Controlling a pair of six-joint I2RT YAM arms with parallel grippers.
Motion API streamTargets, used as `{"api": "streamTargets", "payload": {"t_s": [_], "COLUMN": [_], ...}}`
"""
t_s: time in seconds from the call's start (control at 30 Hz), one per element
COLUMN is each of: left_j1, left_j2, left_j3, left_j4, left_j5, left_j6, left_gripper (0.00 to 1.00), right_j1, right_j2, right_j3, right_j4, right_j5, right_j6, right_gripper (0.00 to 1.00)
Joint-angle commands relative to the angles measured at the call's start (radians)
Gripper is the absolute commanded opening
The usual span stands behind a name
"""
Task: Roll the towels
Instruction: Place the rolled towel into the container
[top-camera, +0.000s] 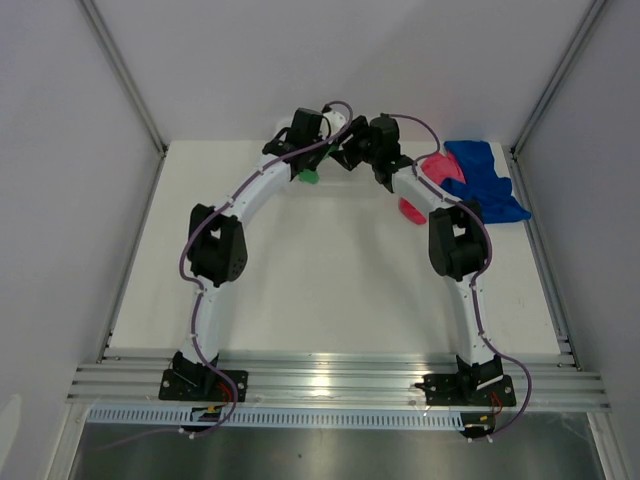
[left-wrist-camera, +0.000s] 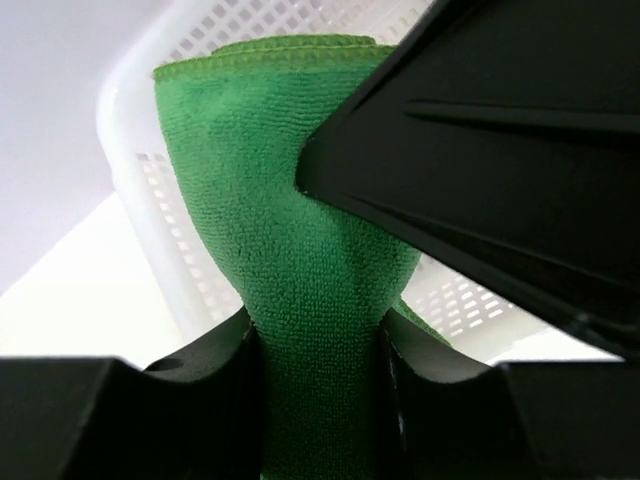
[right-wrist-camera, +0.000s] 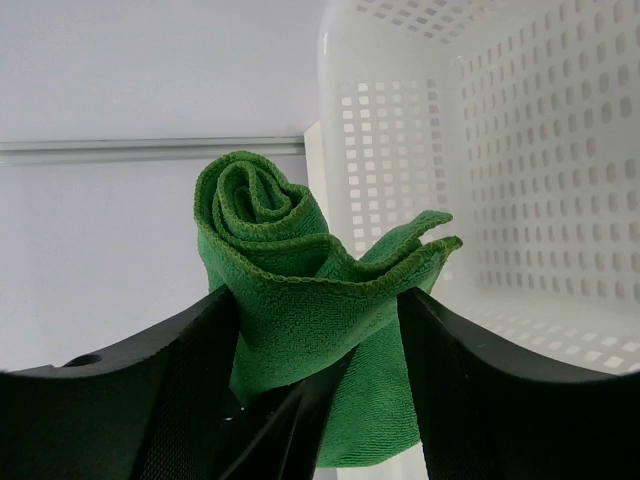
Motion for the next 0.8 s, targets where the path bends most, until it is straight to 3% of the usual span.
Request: {"api": "streamTargets", "payload": {"t_s": [0.0, 0.5, 0.57, 0.7, 0.77], "left_j1": [-0.040, -0.067, -0.069, -0.067, -0.067], "left_j2": [-0.062, -0.047, -0.045, -0.045, -0.044], "left_j3": [-0.020, -0.038, -0.038, -0.038, -0.043], "left_j4": [0.115, 0.150, 0.155, 0.158, 0.164], "left_j5": [-0.008, 0.028, 0.026, 0.012, 0.002], "left_j6": [0.109, 0.217, 0.227, 0.227, 0.229], "left_gripper": [0.06, 0.09, 0.09, 0.10, 0.11], "right_j1": [0.023, 0.025, 0.020, 0.013, 0.008], "right_j2": [0.033, 0.100, 0.107, 0.104, 0.096], "right_j3": [0.045, 0.076, 0.077, 0.065, 0.051], "right_j4": [0.036, 0.078, 0.088, 0.113, 0.133], "right_j5": [-0.024, -0.056, -0.065, -0.071, -0.071], "right_j6": [0.033, 0.125, 0.133, 0.137, 0.136], "right_gripper": [0.66, 0.62, 0.55, 0.28, 0.24]}}
